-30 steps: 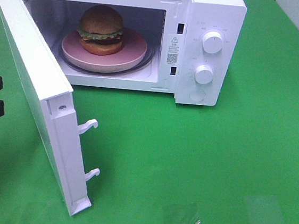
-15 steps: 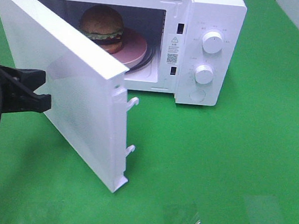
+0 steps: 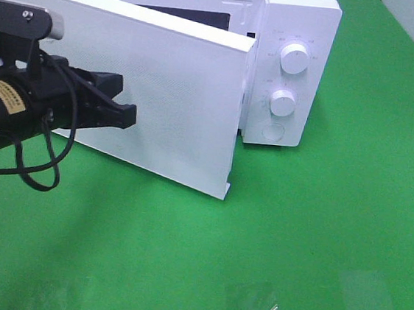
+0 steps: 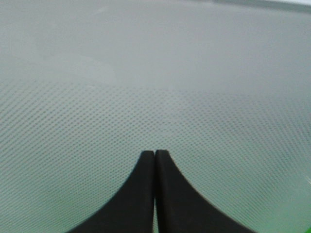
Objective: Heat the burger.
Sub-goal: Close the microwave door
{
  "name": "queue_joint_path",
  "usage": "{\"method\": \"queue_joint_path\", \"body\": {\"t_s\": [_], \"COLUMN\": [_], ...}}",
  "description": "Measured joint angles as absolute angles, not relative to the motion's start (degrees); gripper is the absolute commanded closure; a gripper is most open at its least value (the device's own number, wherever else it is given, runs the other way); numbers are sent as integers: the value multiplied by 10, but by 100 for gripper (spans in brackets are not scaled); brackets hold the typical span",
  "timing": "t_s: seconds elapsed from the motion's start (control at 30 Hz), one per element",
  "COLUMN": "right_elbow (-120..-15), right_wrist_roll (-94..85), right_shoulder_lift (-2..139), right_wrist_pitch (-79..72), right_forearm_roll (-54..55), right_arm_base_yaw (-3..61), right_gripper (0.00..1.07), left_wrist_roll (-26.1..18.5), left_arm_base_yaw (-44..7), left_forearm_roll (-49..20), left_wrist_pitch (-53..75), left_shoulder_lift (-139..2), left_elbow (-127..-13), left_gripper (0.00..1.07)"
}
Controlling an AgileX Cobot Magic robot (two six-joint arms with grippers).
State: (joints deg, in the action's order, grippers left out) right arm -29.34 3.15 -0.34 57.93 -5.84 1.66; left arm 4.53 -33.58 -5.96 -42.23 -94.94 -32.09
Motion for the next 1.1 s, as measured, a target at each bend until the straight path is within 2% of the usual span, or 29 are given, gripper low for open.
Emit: {"method": "queue_joint_path", "body": {"t_s": [0.43, 1.1], "right_elbow": [-293, -293], "right_wrist_roll": [32, 32], "right_shoulder_lift": [-3, -3], "right_wrist_pitch": [579, 579], "right_forearm_roll": [-58, -58], "right_arm_base_yaw": [17, 17], "right_gripper": [31, 31], "left_wrist_roll": [17, -3], "left_arm_base_yaw": [-387, -398], "left_forearm_roll": [-97, -117], "left_wrist_pitch": [-386, -308], "left_shoulder_lift": [-1015, -1083], "left_elbow": [-442, -594], "left_gripper": [107, 107]}}
